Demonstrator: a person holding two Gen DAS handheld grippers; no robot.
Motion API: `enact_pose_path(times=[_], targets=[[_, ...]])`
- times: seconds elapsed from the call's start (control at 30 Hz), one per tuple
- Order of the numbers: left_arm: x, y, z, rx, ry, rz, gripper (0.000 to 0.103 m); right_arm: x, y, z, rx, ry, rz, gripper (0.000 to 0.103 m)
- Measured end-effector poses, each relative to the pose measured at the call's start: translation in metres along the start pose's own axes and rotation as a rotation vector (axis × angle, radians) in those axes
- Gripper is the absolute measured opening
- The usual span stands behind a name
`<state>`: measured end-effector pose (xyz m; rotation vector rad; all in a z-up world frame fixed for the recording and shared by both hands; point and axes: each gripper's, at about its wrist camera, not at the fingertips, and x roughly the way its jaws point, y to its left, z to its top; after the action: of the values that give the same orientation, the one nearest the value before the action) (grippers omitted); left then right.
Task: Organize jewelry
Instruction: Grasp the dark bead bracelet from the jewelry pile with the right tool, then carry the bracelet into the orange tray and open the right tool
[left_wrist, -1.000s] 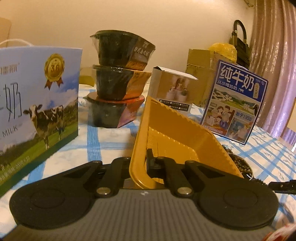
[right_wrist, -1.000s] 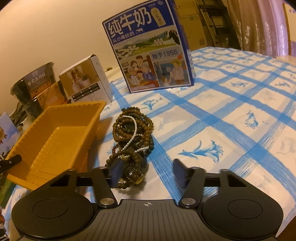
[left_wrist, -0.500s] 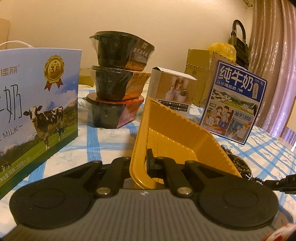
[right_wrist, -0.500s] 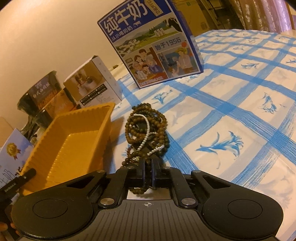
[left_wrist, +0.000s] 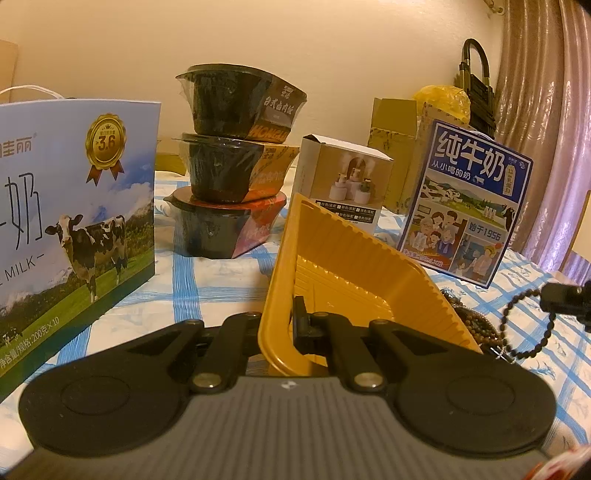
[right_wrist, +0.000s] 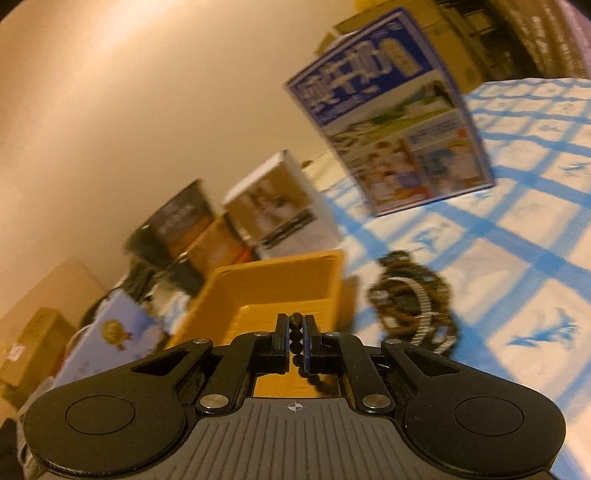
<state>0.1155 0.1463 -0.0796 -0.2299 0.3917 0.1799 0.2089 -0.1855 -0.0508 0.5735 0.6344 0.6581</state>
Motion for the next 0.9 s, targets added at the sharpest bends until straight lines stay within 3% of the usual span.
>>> enact_pose_path(times=[0.13, 0.33, 0.5, 0.57, 0.63, 0.67, 0.77, 0.9], targets=[[0.001, 0.000, 0.000, -0.002, 0.003, 0.001, 0.005, 0.014, 0.014, -0.007, -0.013, 0.048, 0.055, 0.007], [0.001, 0.000, 0.000, -0.001, 0.003, 0.001, 0.005, 0.034, 0.019, -0.026, -0.048, 0.134, 0.036, 0.007], [0.001, 0.001, 0.000, -0.001, 0.003, 0.000, 0.005, 0.040, 0.029, -0.032, -0.103, 0.135, 0.059, 0.008], [0.001, 0.000, 0.000, -0.001, 0.004, 0.001, 0.005, 0.038, 0.034, -0.030, -0.130, 0.120, 0.070, 0.016], [0.001, 0.000, 0.000, 0.001, 0.005, 0.001, 0.005, 0.033, 0.034, -0.025, -0.142, 0.086, 0.056, 0.056], [0.000, 0.000, 0.000, 0.002, 0.006, 0.001, 0.005, 0.029, 0.033, -0.023, -0.147, 0.060, 0.043, 0.063], [0.000, 0.001, -0.002, -0.001, 0.008, 0.000, 0.005, 0.018, 0.022, -0.015, -0.154, 0.032, 0.000, 0.064], [-0.001, 0.000, -0.002, 0.003, 0.005, 0.001, 0.005, 0.007, -0.002, -0.010, -0.214, 0.041, -0.155, 0.064]])
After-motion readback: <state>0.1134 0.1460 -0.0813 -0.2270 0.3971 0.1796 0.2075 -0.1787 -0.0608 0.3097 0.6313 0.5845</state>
